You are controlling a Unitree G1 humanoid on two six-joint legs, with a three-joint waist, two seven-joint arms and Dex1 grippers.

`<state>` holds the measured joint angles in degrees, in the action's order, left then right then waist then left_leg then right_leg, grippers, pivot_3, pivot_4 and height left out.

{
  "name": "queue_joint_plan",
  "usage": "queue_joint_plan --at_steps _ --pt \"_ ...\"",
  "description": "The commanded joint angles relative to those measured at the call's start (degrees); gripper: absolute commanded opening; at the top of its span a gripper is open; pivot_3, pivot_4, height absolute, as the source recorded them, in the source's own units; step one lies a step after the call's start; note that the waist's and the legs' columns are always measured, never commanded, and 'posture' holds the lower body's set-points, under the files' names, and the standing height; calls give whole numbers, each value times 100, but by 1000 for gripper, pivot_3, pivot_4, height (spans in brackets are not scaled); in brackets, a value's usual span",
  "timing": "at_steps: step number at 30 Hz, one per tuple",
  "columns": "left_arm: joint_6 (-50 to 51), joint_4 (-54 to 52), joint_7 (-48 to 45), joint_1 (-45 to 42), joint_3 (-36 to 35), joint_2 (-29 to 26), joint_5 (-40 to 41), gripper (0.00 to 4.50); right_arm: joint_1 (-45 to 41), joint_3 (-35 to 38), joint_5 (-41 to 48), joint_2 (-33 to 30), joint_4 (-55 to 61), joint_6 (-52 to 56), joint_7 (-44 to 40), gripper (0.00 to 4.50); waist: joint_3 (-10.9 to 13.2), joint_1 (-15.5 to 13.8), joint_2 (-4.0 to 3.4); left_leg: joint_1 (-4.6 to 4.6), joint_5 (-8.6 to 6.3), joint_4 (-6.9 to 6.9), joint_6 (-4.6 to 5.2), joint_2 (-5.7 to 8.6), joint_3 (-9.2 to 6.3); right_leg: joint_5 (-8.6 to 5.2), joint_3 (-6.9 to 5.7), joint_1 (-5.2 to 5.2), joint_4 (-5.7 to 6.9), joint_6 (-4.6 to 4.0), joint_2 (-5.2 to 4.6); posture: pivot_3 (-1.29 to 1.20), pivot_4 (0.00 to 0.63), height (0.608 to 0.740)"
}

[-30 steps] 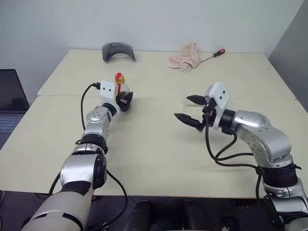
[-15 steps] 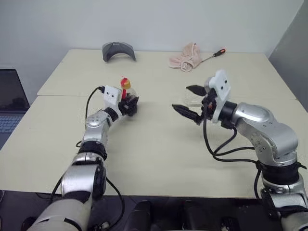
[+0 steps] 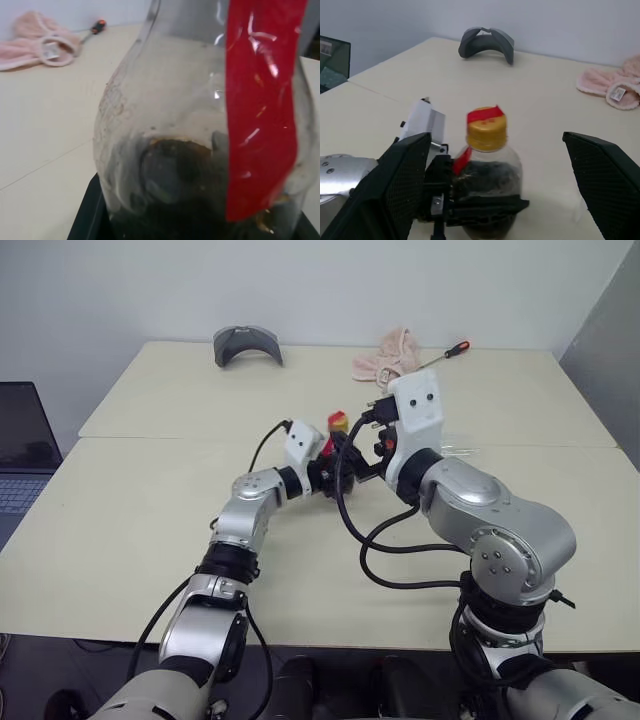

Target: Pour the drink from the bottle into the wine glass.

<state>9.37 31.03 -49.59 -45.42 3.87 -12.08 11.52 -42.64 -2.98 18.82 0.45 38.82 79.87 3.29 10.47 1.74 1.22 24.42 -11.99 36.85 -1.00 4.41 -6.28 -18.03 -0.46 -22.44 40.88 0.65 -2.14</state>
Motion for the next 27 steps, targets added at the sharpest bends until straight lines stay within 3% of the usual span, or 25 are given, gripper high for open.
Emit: queue_joint_plan --at_steps 1,10,27 --pt "-293 135 -401 -354 118 -30 -36 1815 -52 142 -108 81 409 204 113 4500 0 3 0 0 -1 0 1 0 0 0 0 0 0 0 0 0 150 740" --pt "-412 142 -849 -358 246 -62 -36 1731 49 162 -464 289 430 76 351 4500 -1 29 -1 -1 -2 -5 5 -3 0 0 2 -9 7 0 3 0 150 740" --pt "-523 102 -727 -280 256 15 -122 1653 75 -85 -962 688 -125 -267 488 4500 -1 24 -1 -1 -3 -4 6 -2 1 0 4 -10 8 0 3 0 150 740"
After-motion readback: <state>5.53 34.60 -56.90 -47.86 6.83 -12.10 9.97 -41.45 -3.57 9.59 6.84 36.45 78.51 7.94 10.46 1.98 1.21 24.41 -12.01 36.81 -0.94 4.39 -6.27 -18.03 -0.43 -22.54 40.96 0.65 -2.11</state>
